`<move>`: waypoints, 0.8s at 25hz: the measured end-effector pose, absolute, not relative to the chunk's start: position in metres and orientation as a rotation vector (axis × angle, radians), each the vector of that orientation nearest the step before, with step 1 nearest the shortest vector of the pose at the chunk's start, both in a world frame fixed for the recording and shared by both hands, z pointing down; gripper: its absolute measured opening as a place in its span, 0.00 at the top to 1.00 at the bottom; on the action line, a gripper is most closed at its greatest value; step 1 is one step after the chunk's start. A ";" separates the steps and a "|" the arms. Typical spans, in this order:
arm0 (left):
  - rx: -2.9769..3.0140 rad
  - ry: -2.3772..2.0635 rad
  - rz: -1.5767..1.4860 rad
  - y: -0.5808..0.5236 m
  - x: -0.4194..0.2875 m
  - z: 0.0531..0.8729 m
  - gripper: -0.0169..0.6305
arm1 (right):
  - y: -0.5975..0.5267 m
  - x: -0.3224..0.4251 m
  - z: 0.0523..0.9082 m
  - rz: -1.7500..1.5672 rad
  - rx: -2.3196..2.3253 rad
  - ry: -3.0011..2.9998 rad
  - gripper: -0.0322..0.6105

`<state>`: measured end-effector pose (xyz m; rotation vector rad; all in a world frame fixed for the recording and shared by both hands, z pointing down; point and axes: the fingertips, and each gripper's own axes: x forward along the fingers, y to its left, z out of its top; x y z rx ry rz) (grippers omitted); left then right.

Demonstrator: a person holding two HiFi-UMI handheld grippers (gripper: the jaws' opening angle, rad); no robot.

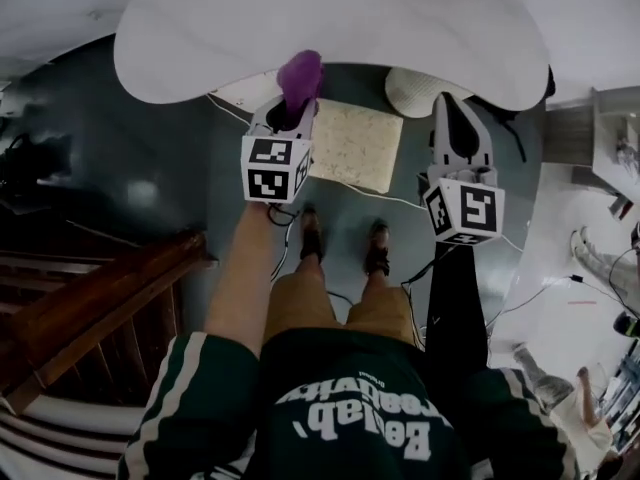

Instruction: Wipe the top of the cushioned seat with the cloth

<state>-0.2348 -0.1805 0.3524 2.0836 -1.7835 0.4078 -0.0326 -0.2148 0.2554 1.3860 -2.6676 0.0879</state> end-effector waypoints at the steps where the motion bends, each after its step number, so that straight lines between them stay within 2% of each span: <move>1: 2.108 -1.807 0.383 -0.182 -0.233 0.331 0.83 | -0.214 -0.029 0.246 0.082 1.394 -2.667 0.94; 12: 2.254 -2.076 0.146 -0.167 -0.223 0.142 0.83 | -0.203 -0.009 0.152 -0.076 1.391 -2.679 0.94; 20: 2.337 -2.183 0.111 -0.150 -0.219 0.069 0.83 | -0.196 -0.022 0.087 -0.216 1.350 -2.774 0.94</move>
